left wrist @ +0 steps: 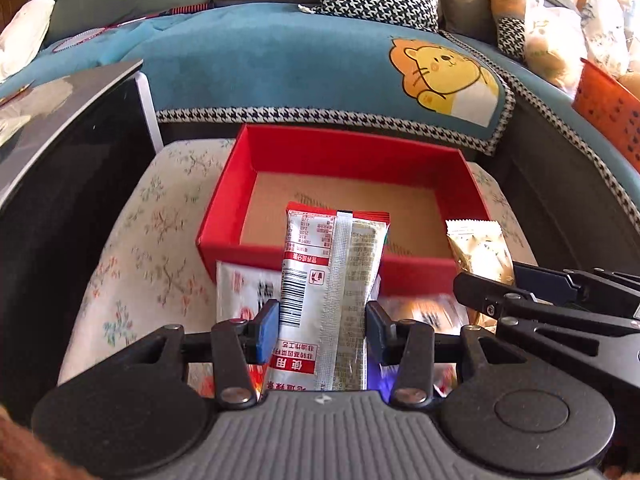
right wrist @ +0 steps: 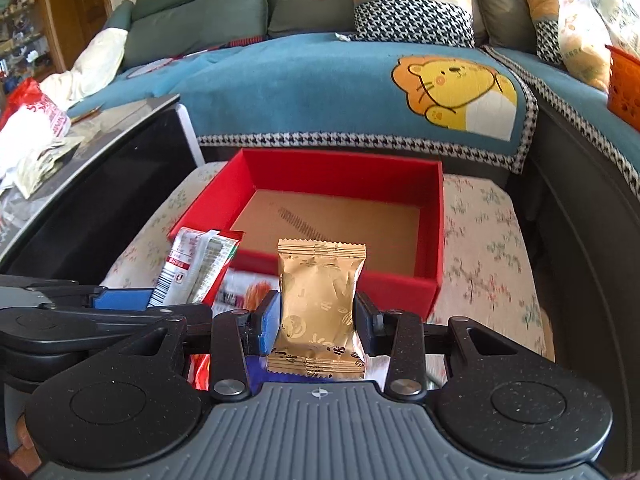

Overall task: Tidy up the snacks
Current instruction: 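Lift snack bar with left tool while right tool carries gold packet over red box, then lower and release snack bar into red box while right tool drops gold packet inside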

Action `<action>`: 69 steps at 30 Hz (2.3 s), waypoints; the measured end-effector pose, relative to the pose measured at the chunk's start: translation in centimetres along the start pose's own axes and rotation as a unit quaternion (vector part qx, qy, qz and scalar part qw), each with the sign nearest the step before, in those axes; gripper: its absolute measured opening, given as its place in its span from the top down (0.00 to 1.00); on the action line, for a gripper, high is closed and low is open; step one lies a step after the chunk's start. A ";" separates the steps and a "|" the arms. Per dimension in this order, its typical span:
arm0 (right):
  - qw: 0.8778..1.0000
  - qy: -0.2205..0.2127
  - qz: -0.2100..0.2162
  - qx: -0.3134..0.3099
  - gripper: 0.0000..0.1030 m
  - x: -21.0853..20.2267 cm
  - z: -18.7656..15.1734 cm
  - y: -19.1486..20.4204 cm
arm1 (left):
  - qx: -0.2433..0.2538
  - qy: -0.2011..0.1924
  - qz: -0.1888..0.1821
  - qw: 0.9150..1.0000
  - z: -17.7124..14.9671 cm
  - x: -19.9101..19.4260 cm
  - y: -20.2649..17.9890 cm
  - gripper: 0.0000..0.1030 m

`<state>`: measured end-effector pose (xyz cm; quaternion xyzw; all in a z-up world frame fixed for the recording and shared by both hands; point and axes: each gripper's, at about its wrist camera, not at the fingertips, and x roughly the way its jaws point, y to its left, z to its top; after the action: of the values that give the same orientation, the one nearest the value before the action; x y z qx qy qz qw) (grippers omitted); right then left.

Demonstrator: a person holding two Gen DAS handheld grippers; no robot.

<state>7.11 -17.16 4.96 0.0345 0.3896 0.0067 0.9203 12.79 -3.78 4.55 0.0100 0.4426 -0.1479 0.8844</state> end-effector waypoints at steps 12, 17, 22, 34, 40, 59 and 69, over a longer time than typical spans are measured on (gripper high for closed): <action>1.000 -0.008 -0.007 0.001 0.54 4.8 4.8 -1.1 | 0.010 -0.018 0.034 0.999 5.4 4.0 -0.6 0.15; 1.000 -0.008 -0.008 0.004 0.54 6.5 5.7 -1.8 | 0.020 -0.019 0.050 0.998 6.4 5.5 -0.9 0.15; 1.000 -0.003 -0.002 0.009 0.54 8.2 6.3 -2.4 | 0.026 -0.017 0.060 0.998 7.2 7.0 -0.9 0.15; 1.000 0.014 0.005 0.021 0.54 11.4 6.2 -3.5 | 0.041 -0.005 0.081 0.996 7.2 9.9 -1.1 0.15; 0.999 0.024 0.009 0.019 0.54 12.7 5.7 -3.6 | 0.043 0.004 0.090 0.995 6.9 10.9 -1.0 0.16; 0.999 0.046 0.001 0.016 0.52 14.7 4.9 -3.6 | 0.044 0.024 0.102 0.994 6.3 12.8 -1.3 0.14; 0.999 0.042 -0.011 0.016 0.48 14.4 5.0 -3.8 | 0.047 0.014 0.107 0.993 6.3 12.1 -1.3 0.10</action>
<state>20.63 -20.70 -2.15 0.0446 0.4288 -0.0084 0.9023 24.23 -9.01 -1.00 0.1011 0.4442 -0.0725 0.8872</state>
